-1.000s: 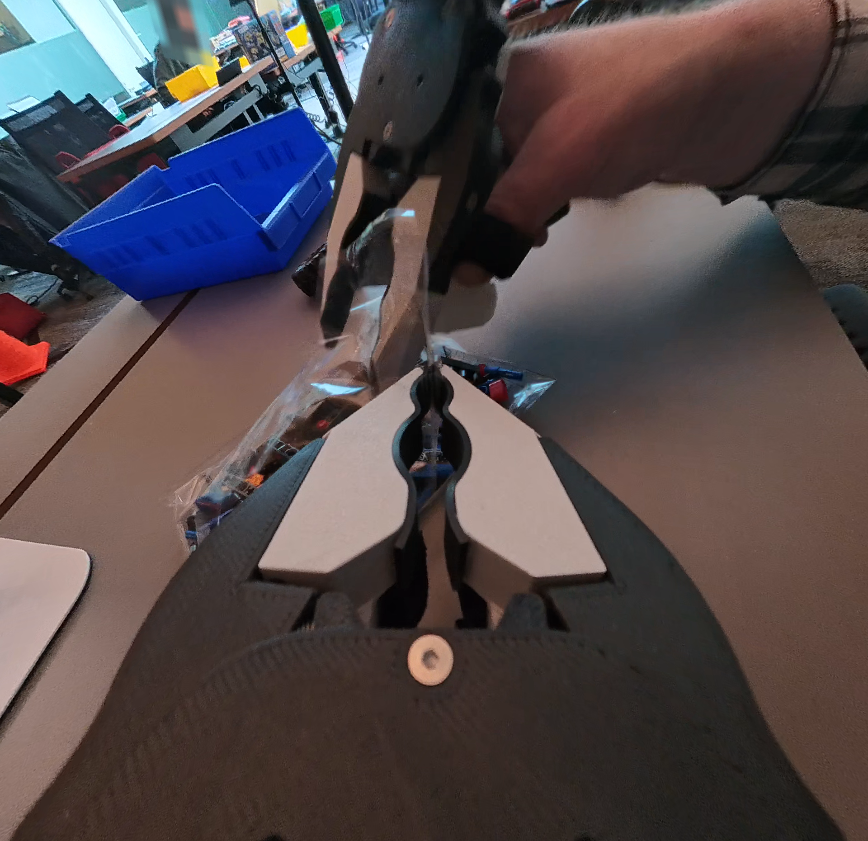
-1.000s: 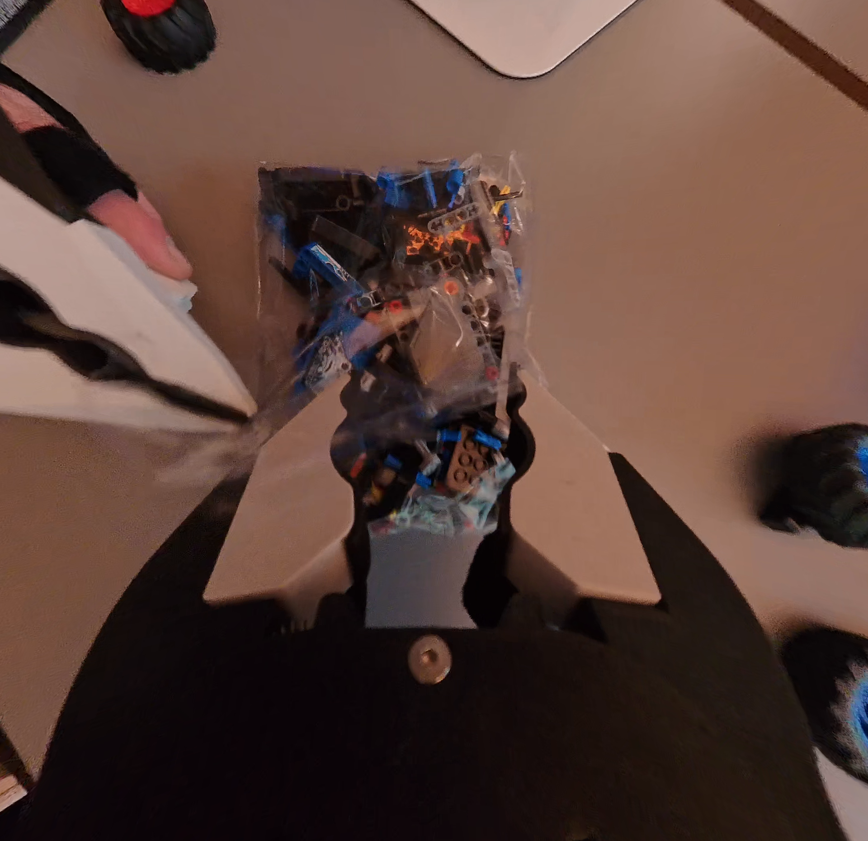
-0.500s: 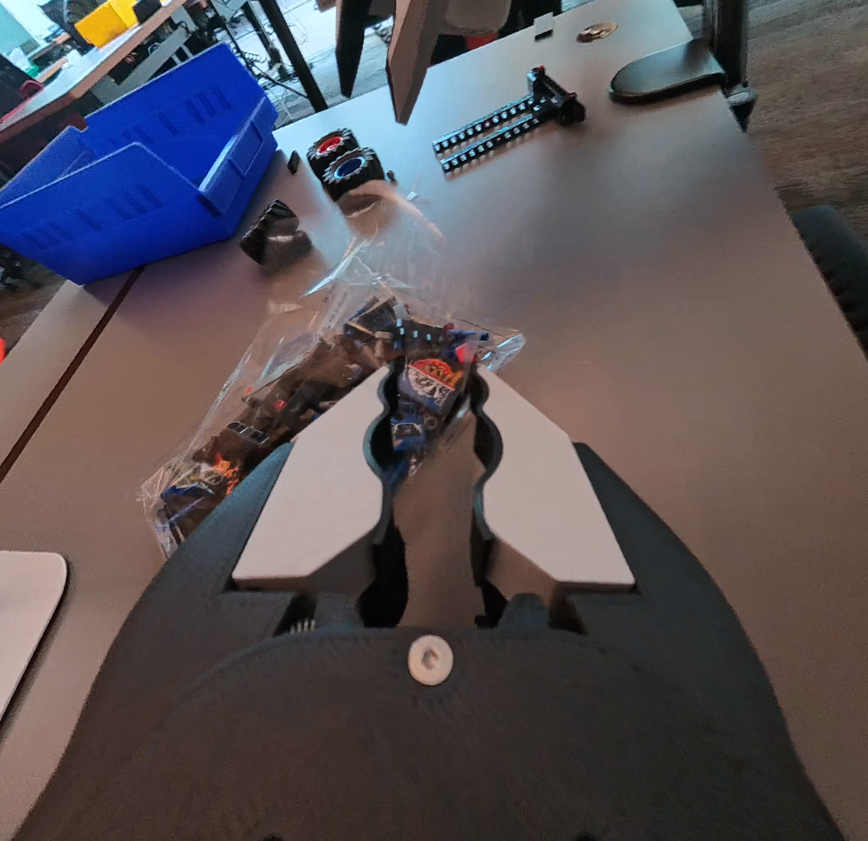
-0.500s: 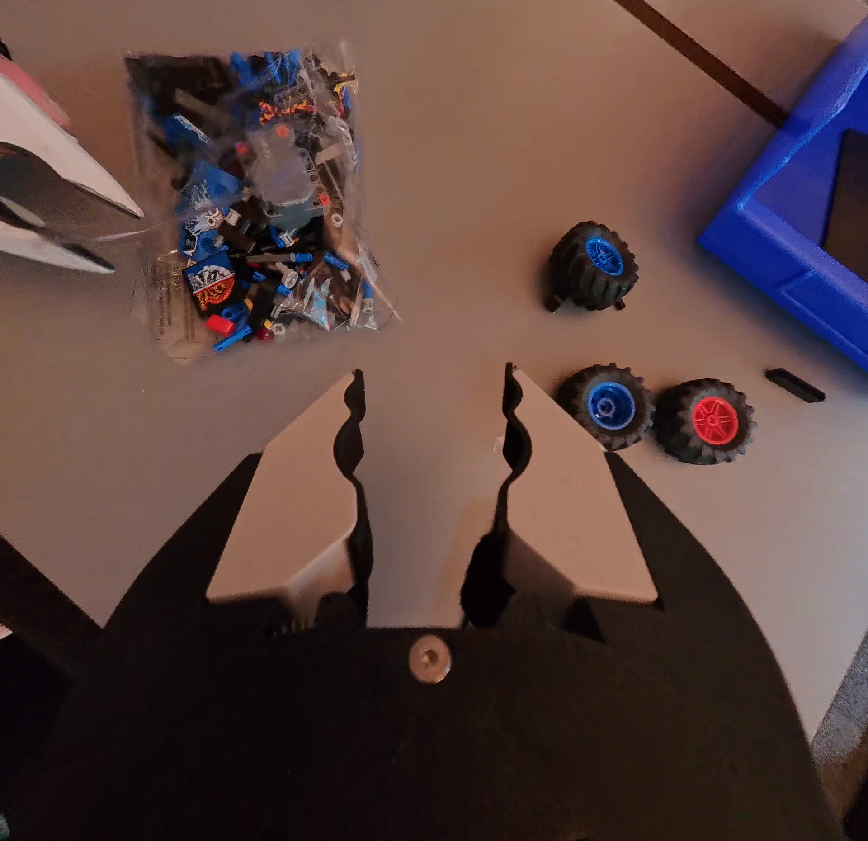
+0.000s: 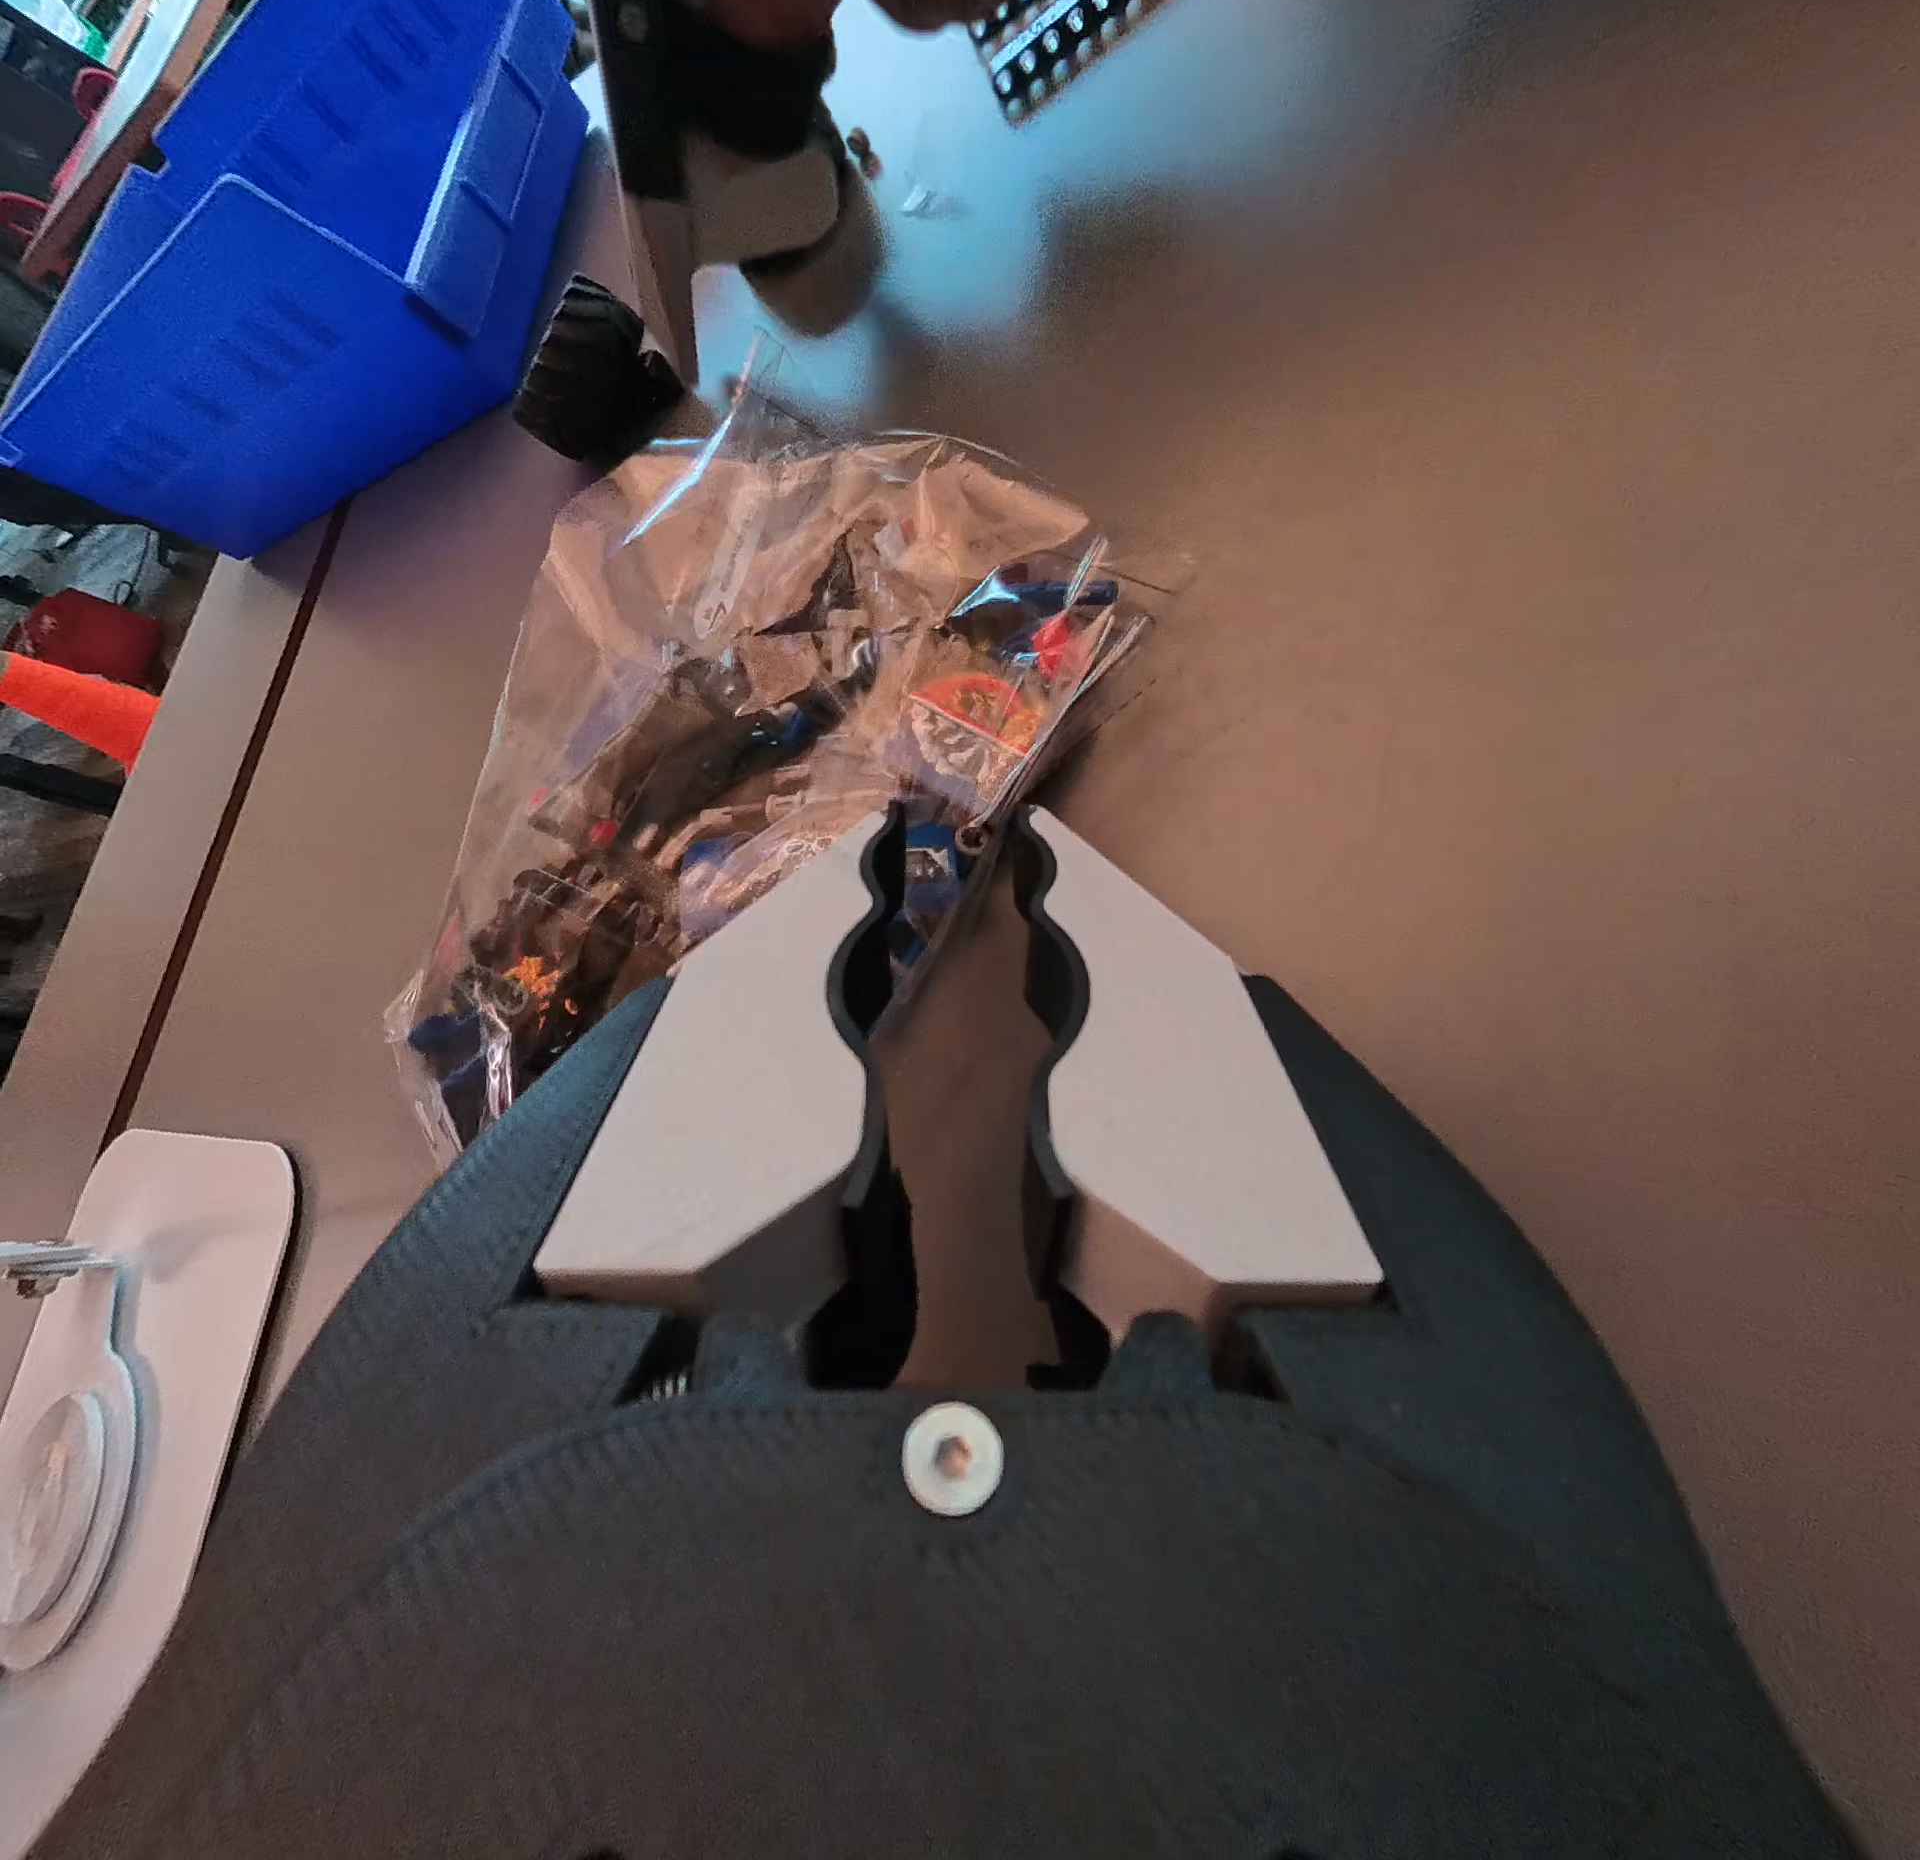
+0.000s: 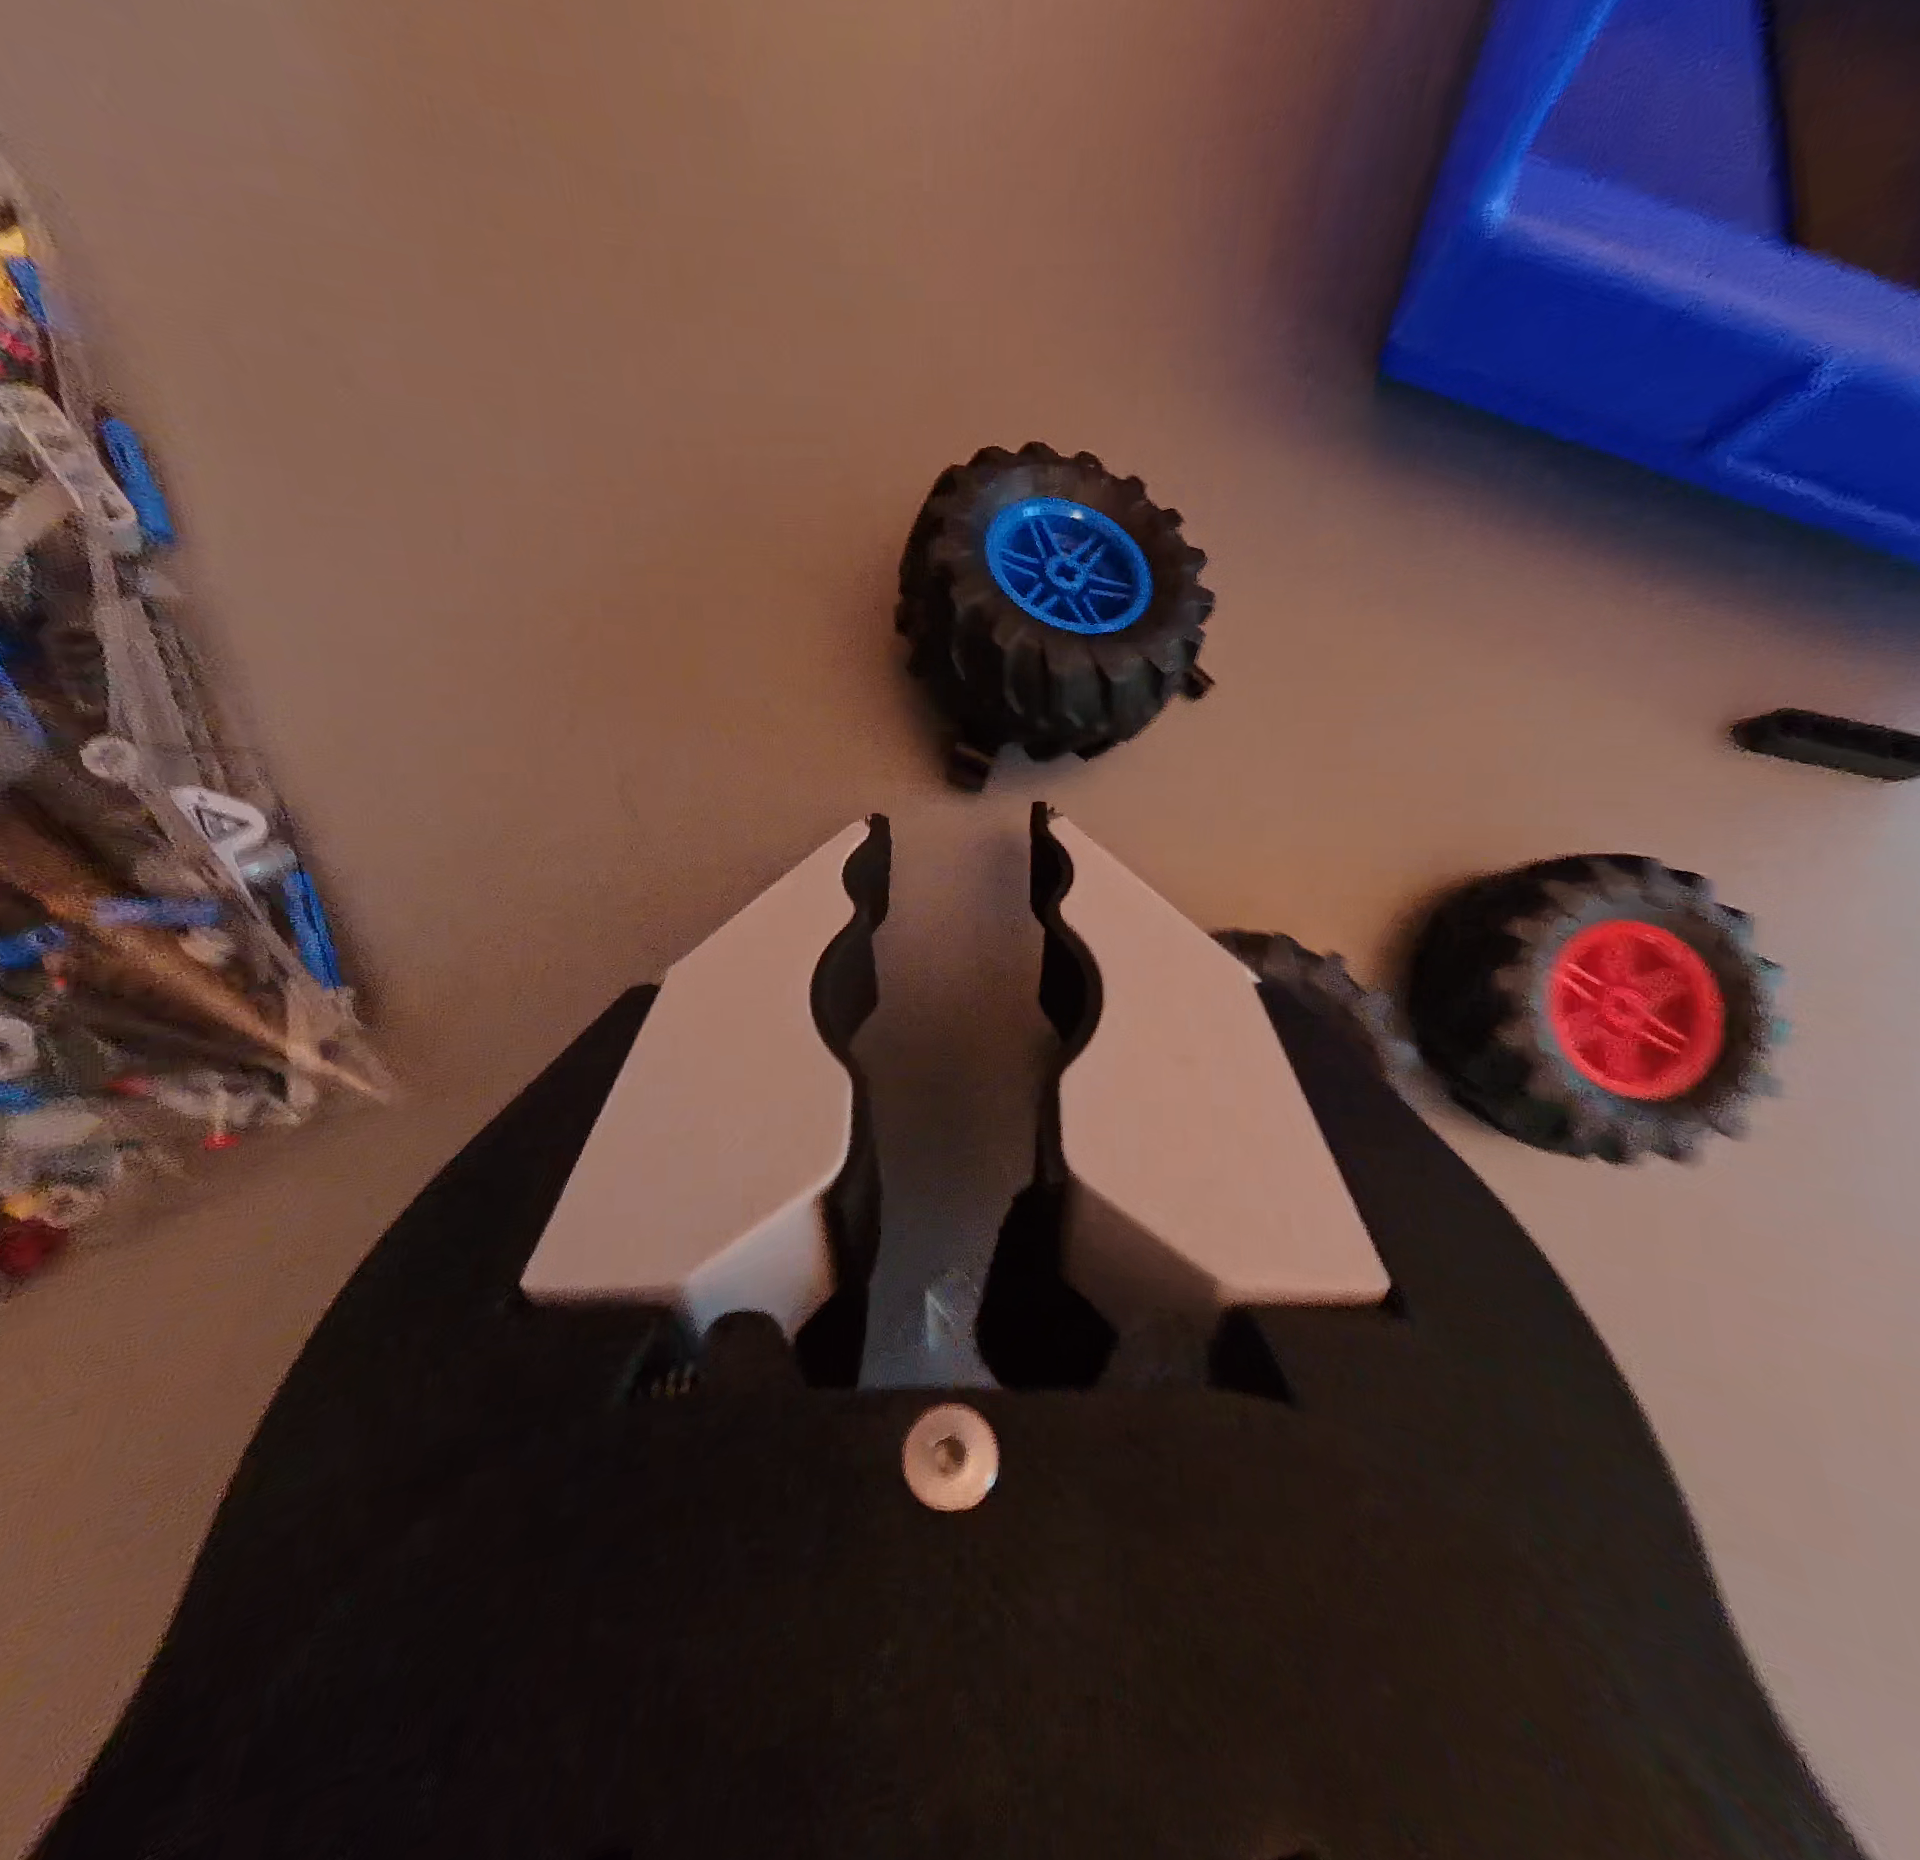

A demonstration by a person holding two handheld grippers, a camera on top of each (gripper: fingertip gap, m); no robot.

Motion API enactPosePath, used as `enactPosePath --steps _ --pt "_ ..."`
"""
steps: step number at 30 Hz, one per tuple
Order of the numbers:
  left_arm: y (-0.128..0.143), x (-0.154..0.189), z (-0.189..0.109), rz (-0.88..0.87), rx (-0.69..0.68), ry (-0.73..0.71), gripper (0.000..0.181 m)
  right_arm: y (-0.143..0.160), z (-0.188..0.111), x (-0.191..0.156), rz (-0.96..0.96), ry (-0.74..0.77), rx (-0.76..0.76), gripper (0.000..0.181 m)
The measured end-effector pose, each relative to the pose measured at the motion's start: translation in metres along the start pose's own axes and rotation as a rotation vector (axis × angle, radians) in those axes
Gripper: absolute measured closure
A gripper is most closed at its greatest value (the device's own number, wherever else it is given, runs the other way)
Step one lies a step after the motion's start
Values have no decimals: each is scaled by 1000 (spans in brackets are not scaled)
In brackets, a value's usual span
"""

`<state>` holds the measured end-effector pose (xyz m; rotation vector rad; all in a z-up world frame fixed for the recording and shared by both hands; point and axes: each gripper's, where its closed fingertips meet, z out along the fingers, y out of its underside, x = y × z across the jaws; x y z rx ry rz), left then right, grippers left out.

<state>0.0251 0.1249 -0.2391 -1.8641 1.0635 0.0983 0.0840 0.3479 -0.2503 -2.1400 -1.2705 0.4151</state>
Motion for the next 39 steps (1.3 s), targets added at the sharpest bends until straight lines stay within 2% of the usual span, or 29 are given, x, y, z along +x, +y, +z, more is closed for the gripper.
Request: enactPosePath --steps 4,7,9,16,18,21,26,29,33,39 --pt "-3 -1 -1 -5 16 -2 162 -6 18 3 29 11 16 173" --pt "-4 -2 -2 -4 22 -7 159 -9 20 6 15 23 25 175" --pt "-6 -3 -3 -7 34 -16 157 -11 14 -1 19 -31 43 175" --pt "-23 -6 -10 -103 135 8 152 -4 -42 -24 -26 -188 61 175" --pt "-26 -9 -12 -131 161 12 158 2 -58 -33 -58 -224 65 175" --pt "-28 -17 -16 -175 192 -12 169 17 -83 -53 -162 -278 61 175" --pt "-24 -28 -17 -213 185 -61 167 54 -111 -104 -347 -414 -33 176" --pt "-26 -31 -21 -229 217 -64 174 62 -110 -136 -419 -477 -50 176" --pt "-29 -30 -23 -226 237 -54 181 57 -89 -168 -486 -495 -71 176" --pt "-34 -29 -26 -214 275 -53 181 13 -50 -210 -528 -444 11 175"
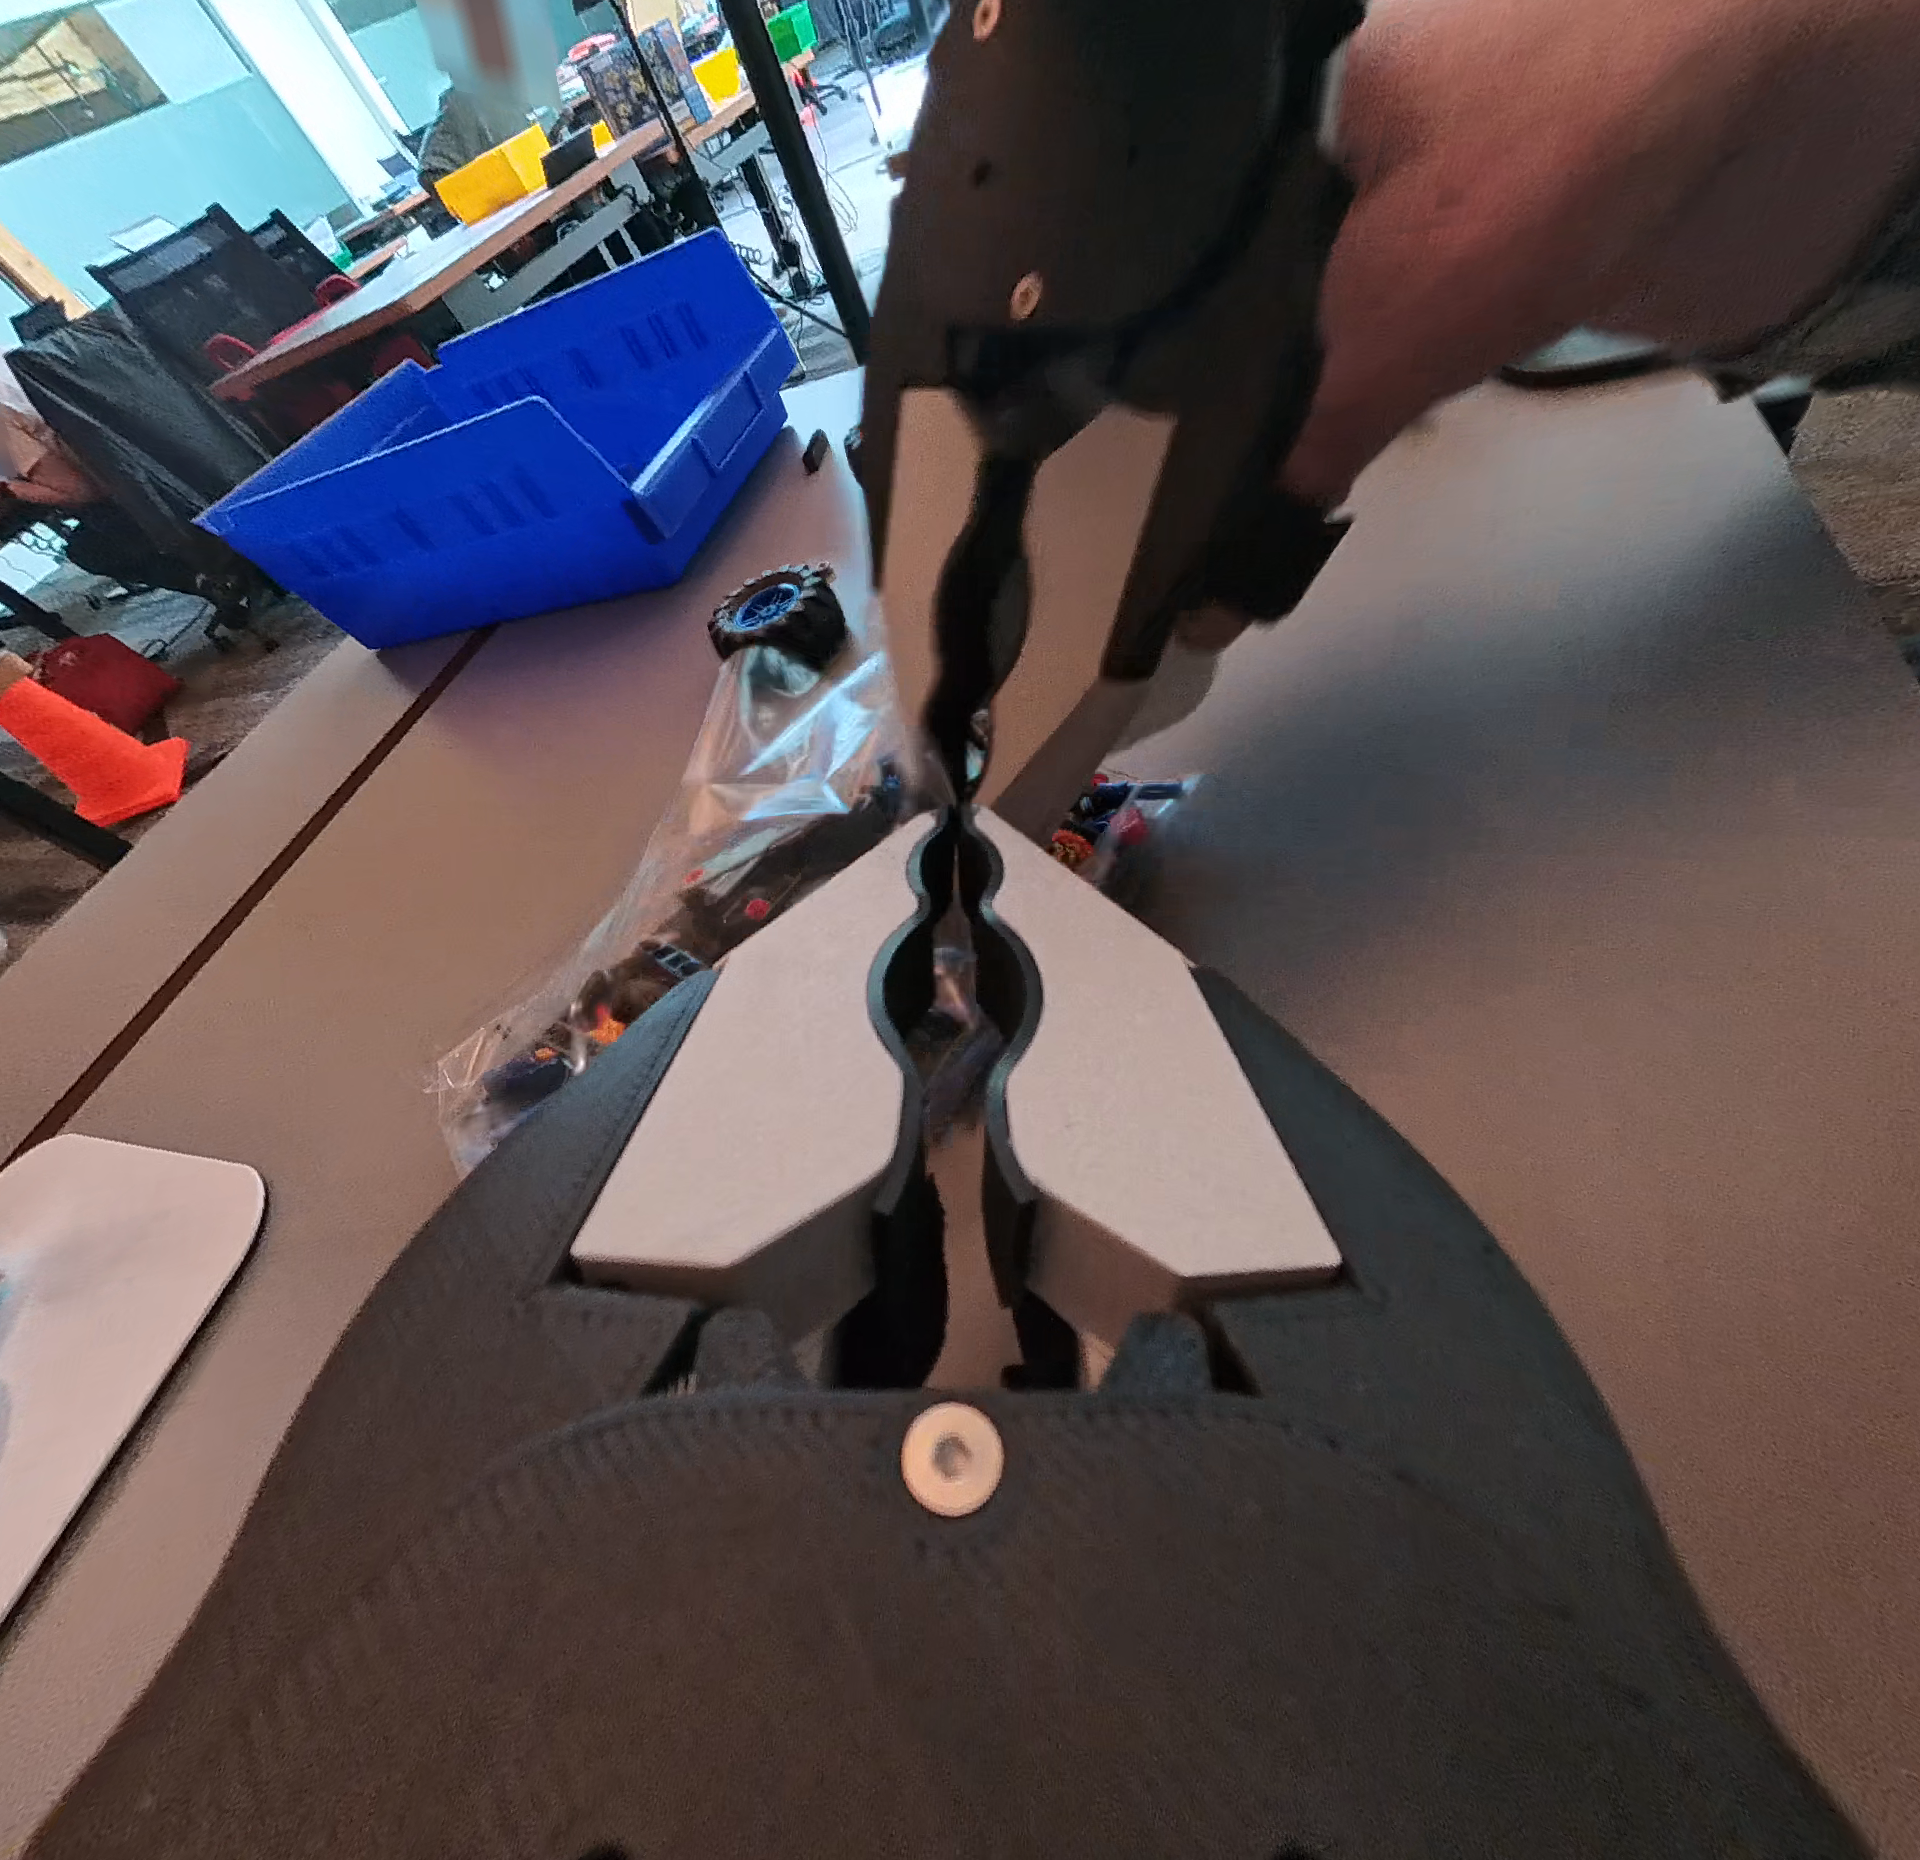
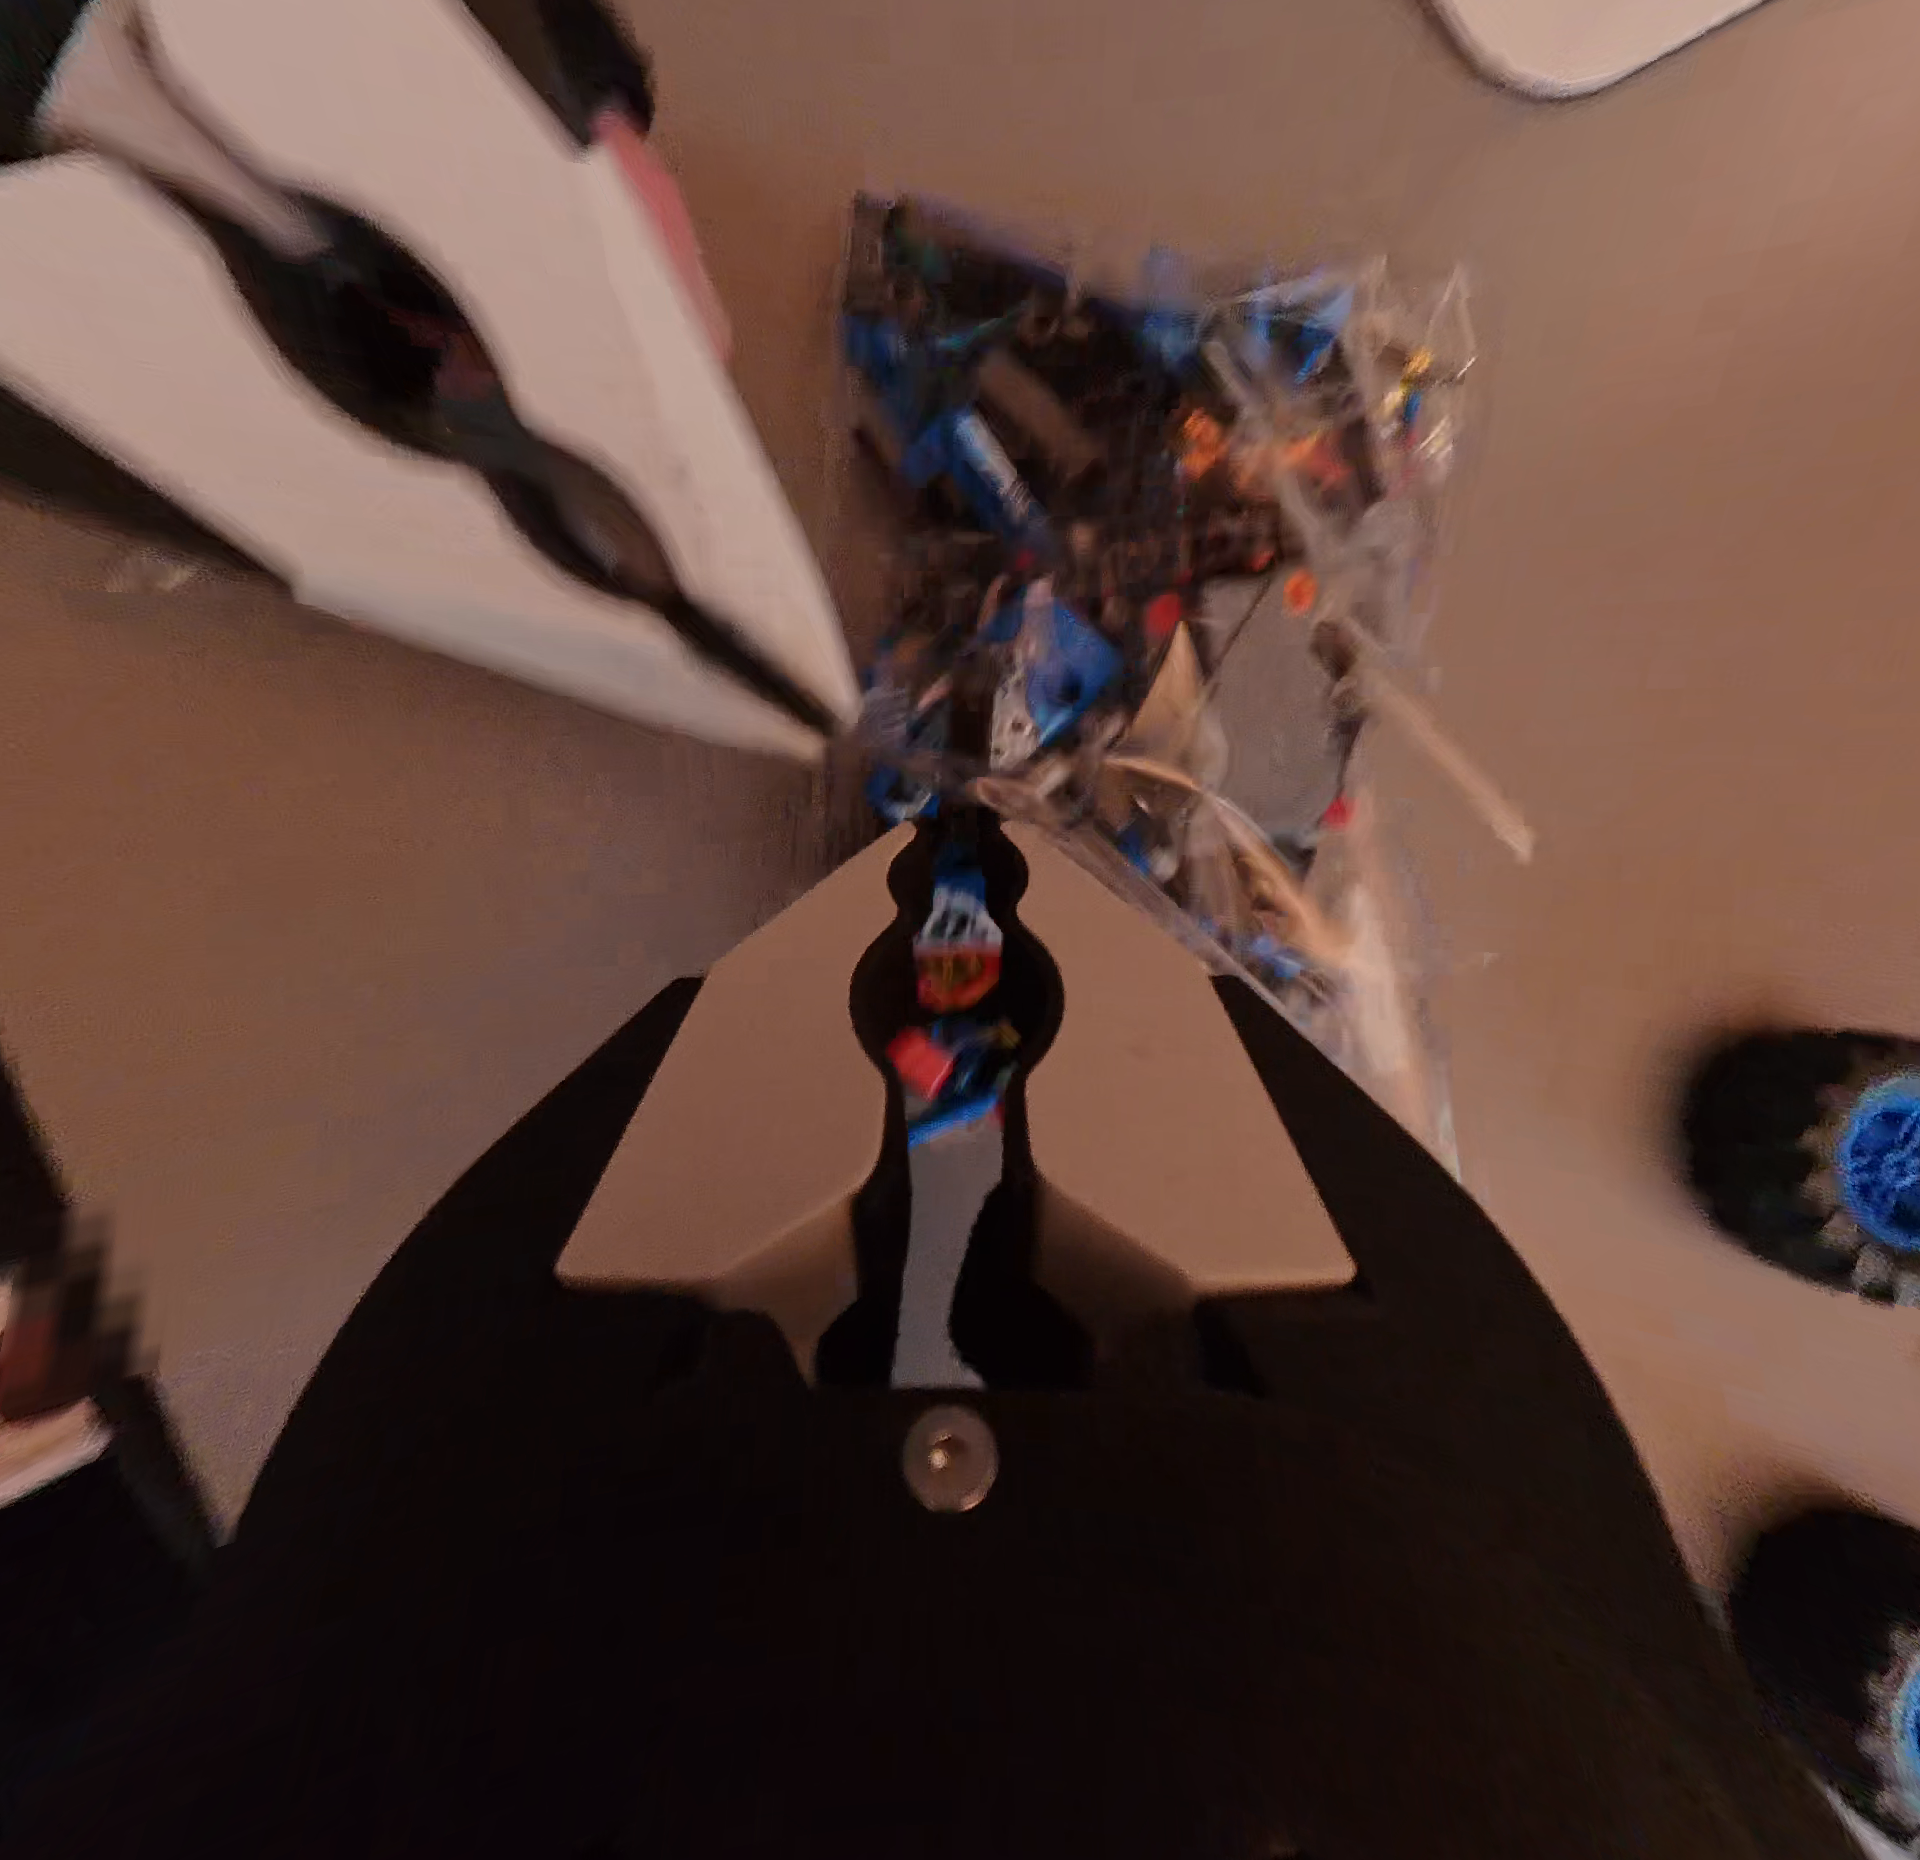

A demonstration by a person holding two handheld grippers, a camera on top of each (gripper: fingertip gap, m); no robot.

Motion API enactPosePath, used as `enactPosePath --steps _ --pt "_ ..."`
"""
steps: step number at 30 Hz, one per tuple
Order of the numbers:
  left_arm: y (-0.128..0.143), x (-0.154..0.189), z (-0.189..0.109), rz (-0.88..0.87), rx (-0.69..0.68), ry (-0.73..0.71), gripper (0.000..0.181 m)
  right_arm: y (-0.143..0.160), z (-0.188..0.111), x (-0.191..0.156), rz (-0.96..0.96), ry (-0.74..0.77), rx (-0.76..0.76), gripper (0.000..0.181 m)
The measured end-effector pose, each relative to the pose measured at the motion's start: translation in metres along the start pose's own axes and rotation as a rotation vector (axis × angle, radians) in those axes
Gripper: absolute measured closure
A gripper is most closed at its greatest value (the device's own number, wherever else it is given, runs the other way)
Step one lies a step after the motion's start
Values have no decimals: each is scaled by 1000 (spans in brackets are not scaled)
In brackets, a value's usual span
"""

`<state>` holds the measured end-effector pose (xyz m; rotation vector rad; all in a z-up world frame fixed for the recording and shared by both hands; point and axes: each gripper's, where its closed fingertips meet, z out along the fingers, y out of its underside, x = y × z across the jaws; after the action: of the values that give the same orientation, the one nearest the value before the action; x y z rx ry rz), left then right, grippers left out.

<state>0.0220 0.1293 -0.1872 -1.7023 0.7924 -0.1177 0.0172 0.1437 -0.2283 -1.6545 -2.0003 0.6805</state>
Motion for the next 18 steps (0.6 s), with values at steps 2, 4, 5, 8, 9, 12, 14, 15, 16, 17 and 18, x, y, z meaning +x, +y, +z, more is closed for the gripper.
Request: enactPosePath --steps 2,4,5,8,9,12,14,15,16,17,18 --pt "2 -3 -1 -11 -4 -5 181 -12 11 0 1 -8 9 156" --pt "2 -3 -2 -21 3 -4 181 -11 9 -1 14 -31 -5 148" --pt "2 -4 -3 -23 6 -6 181 -10 1 1 12 -24 7 149" --pt "0 -5 -4 -15 5 -12 181 2 -35 11 31 -17 44 141" --pt "1 -4 -3 -13 0 -10 181 7 -50 21 46 5 60 141" --pt "4 -2 0 3 -21 -5 181 34 -94 85 128 198 56 131" --pt "5 -1 1 9 -28 -3 181 55 -107 133 195 293 26 124" --pt "6 -1 1 8 -30 -4 181 64 -106 151 221 302 4 121" --pt "7 -2 0 8 -33 -6 181 73 -101 165 238 297 -28 119" --pt "8 -2 0 6 -35 -8 181 83 -95 177 238 299 -77 120" --pt "8 -3 0 3 -35 -8 181 90 -91 189 218 315 -122 122"
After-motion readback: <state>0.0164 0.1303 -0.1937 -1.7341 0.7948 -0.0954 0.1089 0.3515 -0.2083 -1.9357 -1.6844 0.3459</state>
